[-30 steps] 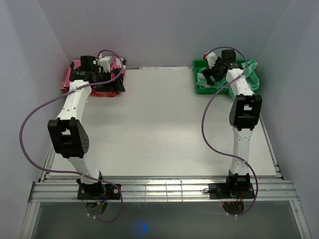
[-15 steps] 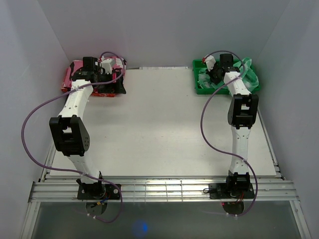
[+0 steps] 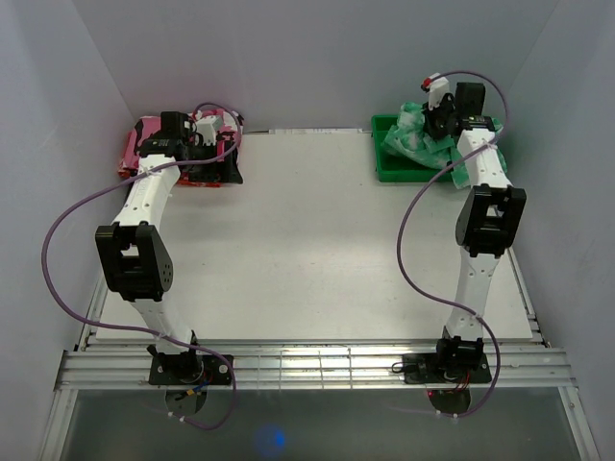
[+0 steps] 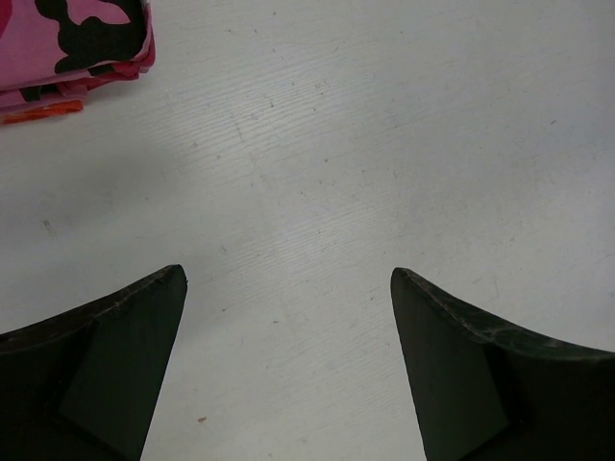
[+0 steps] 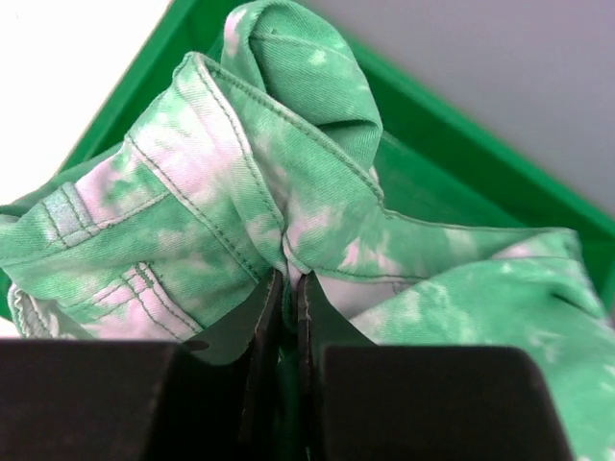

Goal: Fold and stack the trousers
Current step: Grab the trousers from the pile, then move the trousers to the center of the board

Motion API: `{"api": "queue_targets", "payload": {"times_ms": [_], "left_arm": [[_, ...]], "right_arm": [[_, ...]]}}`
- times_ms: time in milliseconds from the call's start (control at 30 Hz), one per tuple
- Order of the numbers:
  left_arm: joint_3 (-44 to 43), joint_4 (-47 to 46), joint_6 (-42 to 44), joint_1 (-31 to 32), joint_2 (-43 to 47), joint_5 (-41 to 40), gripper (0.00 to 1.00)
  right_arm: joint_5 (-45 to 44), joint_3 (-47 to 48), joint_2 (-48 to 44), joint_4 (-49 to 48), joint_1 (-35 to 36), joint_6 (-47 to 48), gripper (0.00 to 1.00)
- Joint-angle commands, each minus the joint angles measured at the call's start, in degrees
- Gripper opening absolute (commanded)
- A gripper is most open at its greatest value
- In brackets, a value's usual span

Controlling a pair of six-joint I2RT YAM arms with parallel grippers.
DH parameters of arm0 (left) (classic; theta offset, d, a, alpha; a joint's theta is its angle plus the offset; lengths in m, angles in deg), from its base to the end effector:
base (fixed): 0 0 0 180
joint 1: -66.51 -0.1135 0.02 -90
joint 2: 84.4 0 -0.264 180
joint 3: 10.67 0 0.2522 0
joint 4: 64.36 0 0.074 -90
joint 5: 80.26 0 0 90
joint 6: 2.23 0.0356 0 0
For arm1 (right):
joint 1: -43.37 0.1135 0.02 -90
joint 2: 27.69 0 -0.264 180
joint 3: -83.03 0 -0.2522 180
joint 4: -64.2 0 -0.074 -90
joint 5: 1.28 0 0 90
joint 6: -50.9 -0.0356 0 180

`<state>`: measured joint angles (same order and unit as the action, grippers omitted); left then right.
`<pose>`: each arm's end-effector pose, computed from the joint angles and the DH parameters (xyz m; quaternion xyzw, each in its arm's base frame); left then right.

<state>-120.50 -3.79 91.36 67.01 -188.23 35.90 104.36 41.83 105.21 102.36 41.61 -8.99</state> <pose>0.3952 -0.0191 0.3099 0.1019 0.9248 -0.2075 0.3021 0.5422 -0.0071 0.2750 -0.2761 0.8251 -0.0168 0.4927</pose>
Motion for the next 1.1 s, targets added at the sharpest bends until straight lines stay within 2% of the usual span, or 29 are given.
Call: {"api": "queue_targets", "payload": {"times_ms": [0, 267, 433, 567, 767, 900, 1067], "left_arm": [[-0.1, -0.1, 0.2, 0.0, 2.7, -0.7, 0.98], [-1.9, -0.9, -1.7, -0.4, 2.1, -2.8, 0.98], [-4.6, -1.3, -3.0, -4.9, 0.7, 0.0, 0.98], [-7.2, -1.9, -4.7, -6.6, 0.2, 2.8, 0.98], [-7.3, -3.5, -1.8, -7.6, 3.9, 7.1, 0.98], [-1.1, -7.9, 3.2, -7.7, 10.8, 13.2, 0.98], [5.5, -6.4, 7.1, -7.8, 19.1, 17.1, 0.98]], "right_arm": [[4.5, 2.7, -9.0, -7.0, -1.1, -6.1, 0.08], [10.6, 1.4, -19.4, -10.9, -3.4, -9.7, 0.08], [13.7, 0.0, -28.3, -11.8, -4.9, -12.0, 0.08], [17.6, -4.3, -36.1, -13.3, -5.1, -13.1, 0.08], [29.7, -14.5, -46.4, -14.2, -4.5, -18.3, 0.08], [34.0, -23.5, -50.6, -12.6, 1.8, -21.3, 0.08], [34.5, -35.3, -49.9, -11.7, 19.6, -20.3, 0.08]]}}
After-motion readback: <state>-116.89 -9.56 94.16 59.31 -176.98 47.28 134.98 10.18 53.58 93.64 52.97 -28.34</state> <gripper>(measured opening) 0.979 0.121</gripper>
